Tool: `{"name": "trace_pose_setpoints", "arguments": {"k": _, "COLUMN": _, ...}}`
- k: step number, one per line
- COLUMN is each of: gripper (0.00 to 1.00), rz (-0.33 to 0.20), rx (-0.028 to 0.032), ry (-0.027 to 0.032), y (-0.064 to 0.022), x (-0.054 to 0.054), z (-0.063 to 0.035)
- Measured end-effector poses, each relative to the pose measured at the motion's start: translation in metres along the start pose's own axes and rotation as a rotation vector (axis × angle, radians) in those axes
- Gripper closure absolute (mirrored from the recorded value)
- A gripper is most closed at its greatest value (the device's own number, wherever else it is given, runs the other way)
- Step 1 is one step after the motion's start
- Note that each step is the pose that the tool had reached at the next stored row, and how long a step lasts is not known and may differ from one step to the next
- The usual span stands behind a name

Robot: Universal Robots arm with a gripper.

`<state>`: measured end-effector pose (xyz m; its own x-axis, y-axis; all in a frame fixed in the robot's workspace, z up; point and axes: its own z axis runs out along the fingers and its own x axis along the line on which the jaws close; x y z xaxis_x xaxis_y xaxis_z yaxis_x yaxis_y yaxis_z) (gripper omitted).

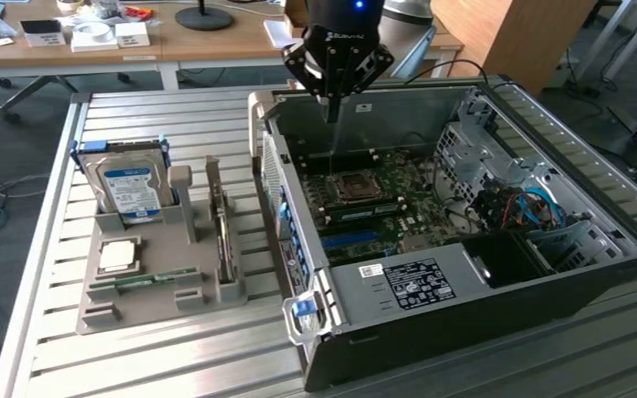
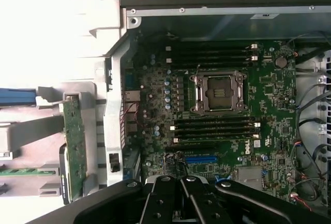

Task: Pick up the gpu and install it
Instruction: 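Reach for the gpu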

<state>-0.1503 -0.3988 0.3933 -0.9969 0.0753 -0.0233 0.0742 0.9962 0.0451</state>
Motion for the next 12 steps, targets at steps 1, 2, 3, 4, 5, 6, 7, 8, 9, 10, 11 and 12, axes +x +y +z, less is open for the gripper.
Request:
{"name": "trace_pose_setpoints", "arguments": {"k": 1, "gripper": 0.89, "rz": 0.000, "rx": -0.0001, "ry": -0.0001, "y": 0.0000, "x": 0.0004, "z": 0.0000}}
{"name": "trace_pose_setpoints", "arguments": {"k": 2, "gripper": 0.89, "rz": 0.000, "rx": 0.0000, "ry": 0.0000, "y": -0.0001, "x": 0.0009, "z": 0.0000}}
{"name": "trace_pose_setpoints", "arguments": {"k": 3, "gripper": 0.89, "rz": 0.000, "rx": 0.0000, "ry": 0.0000, "y": -0.0001, "x": 0.0013, "z": -0.0001}}
{"name": "trace_pose_setpoints", "arguments": {"k": 4, "gripper": 0.89, "rz": 0.000, "rx": 0.0000, "ry": 0.0000, "y": -0.0001, "x": 0.0017, "z": -0.0001}}
{"name": "trace_pose_setpoints", "arguments": {"k": 5, "gripper": 0.89, "rz": 0.000, "rx": 0.0000, "ry": 0.0000, "y": -0.0002, "x": 0.0022, "z": -0.0001}}
{"name": "trace_pose_setpoints", "arguments": {"k": 6, "gripper": 0.89, "rz": 0.000, "rx": 0.0000, "ry": 0.0000, "y": -0.0002, "x": 0.0027, "z": -0.0001}}
{"name": "trace_pose_setpoints", "arguments": {"k": 7, "gripper": 0.89, "rz": 0.000, "rx": 0.0000, "ry": 0.0000, "y": -0.0002, "x": 0.0031, "z": -0.0001}}
{"name": "trace_pose_setpoints", "arguments": {"k": 8, "gripper": 0.89, "rz": 0.000, "rx": 0.0000, "ry": 0.0000, "y": -0.0003, "x": 0.0036, "z": -0.0001}}
{"name": "trace_pose_setpoints", "arguments": {"k": 9, "gripper": 0.89, "rz": 0.000, "rx": 0.0000, "ry": 0.0000, "y": -0.0003, "x": 0.0042, "z": -0.0001}}
{"name": "trace_pose_setpoints", "arguments": {"k": 10, "gripper": 0.89, "rz": 0.000, "rx": 0.0000, "ry": 0.0000, "y": -0.0004, "x": 0.0047, "z": -0.0001}}
{"name": "trace_pose_setpoints", "arguments": {"k": 11, "gripper": 0.89, "rz": 0.000, "rx": 0.0000, "ry": 0.0000, "y": -0.0004, "x": 0.0052, "z": -0.0001}}
{"name": "trace_pose_setpoints", "arguments": {"k": 12, "gripper": 0.89, "rz": 0.000, "rx": 0.0000, "ry": 0.0000, "y": -0.0004, "x": 0.0057, "z": -0.0002}}
